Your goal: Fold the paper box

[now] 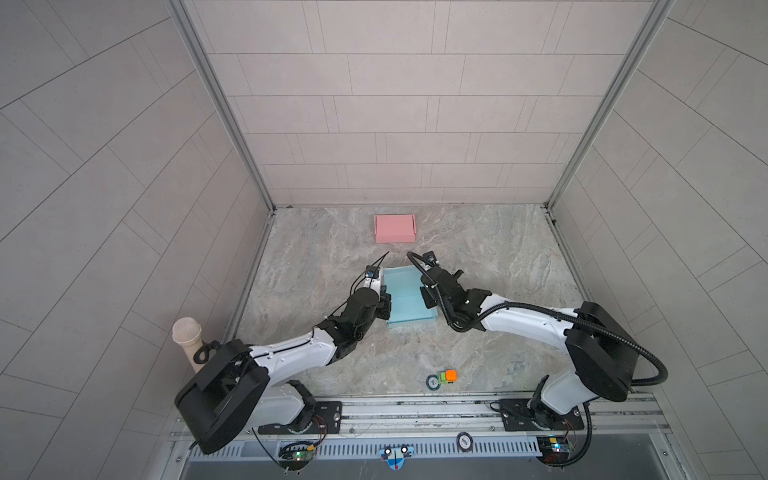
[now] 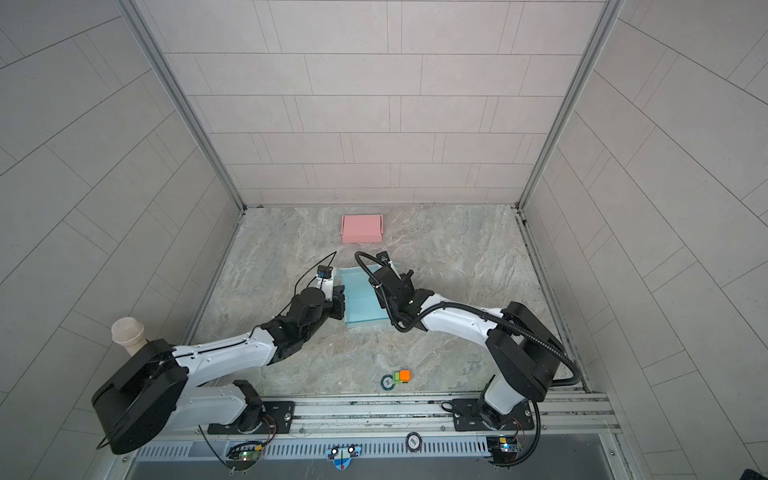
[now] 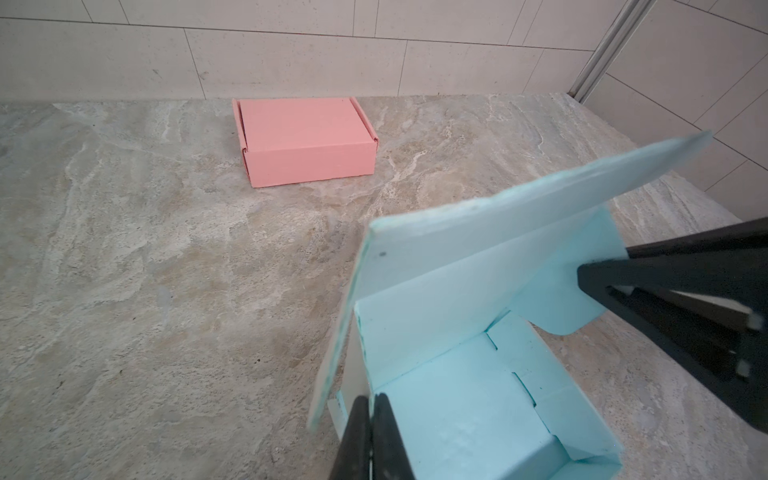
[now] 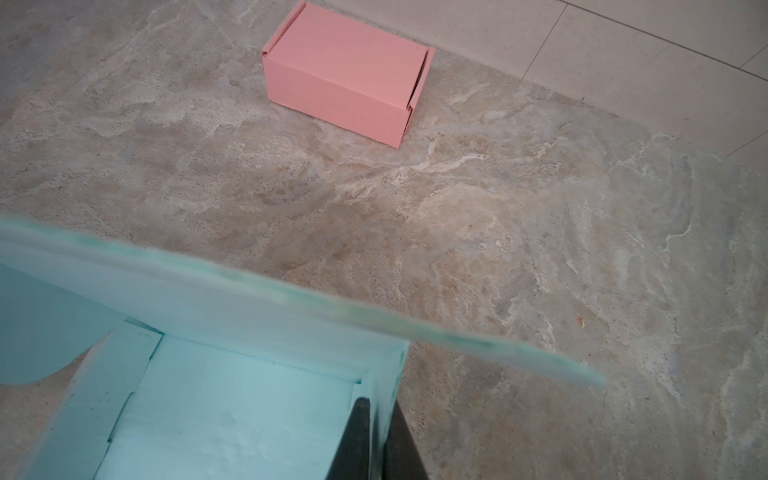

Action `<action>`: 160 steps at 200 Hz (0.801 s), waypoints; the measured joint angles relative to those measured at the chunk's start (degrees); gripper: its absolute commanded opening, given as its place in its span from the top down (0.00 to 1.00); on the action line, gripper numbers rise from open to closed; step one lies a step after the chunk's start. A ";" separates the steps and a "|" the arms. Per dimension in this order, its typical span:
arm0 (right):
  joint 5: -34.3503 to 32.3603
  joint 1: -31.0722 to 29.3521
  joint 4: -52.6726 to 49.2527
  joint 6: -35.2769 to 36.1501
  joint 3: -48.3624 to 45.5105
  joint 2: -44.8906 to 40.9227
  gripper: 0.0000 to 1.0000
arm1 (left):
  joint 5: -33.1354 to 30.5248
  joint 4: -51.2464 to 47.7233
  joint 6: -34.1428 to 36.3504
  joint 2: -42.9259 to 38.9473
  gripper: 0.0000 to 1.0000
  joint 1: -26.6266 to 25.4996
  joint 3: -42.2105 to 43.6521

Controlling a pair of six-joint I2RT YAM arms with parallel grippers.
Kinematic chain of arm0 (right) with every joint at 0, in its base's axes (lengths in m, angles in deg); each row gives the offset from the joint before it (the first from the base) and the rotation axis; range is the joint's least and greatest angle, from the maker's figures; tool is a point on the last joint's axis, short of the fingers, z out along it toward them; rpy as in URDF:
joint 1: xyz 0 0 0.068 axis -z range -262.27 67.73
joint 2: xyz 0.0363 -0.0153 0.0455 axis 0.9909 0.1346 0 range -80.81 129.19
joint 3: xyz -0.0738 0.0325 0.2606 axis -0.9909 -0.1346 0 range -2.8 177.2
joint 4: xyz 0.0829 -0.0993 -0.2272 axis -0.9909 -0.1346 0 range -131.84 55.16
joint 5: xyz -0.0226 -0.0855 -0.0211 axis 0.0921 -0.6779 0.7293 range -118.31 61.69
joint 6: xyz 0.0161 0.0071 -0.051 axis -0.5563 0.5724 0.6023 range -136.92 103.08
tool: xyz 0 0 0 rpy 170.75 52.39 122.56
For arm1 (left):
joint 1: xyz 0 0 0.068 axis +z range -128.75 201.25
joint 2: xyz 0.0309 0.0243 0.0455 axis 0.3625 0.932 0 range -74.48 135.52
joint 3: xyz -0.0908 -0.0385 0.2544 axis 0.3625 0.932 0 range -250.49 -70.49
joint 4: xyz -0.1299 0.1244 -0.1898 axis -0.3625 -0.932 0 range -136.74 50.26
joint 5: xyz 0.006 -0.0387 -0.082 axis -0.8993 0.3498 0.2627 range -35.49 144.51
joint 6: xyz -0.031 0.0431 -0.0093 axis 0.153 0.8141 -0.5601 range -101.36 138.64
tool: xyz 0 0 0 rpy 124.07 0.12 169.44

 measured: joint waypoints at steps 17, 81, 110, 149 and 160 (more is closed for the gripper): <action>-0.17 -0.07 0.48 -0.90 -0.87 -0.11 0.89 | -0.94 1.90 0.09 0.37 0.98 -1.07 0.85; -0.94 -1.29 1.11 -4.11 -4.39 -1.92 0.88 | -6.54 8.26 0.17 3.56 0.99 -4.96 2.40; -1.44 -2.51 0.92 -5.18 -5.92 -3.17 0.88 | -9.49 12.17 0.59 4.26 0.99 -7.15 4.70; -2.62 -4.07 0.59 -5.95 -8.39 -4.96 0.88 | -11.78 16.90 1.46 6.32 0.99 -9.40 6.56; -2.93 -4.20 0.66 -6.21 -9.16 -5.44 0.88 | -12.39 17.97 1.66 7.19 0.99 -10.21 6.71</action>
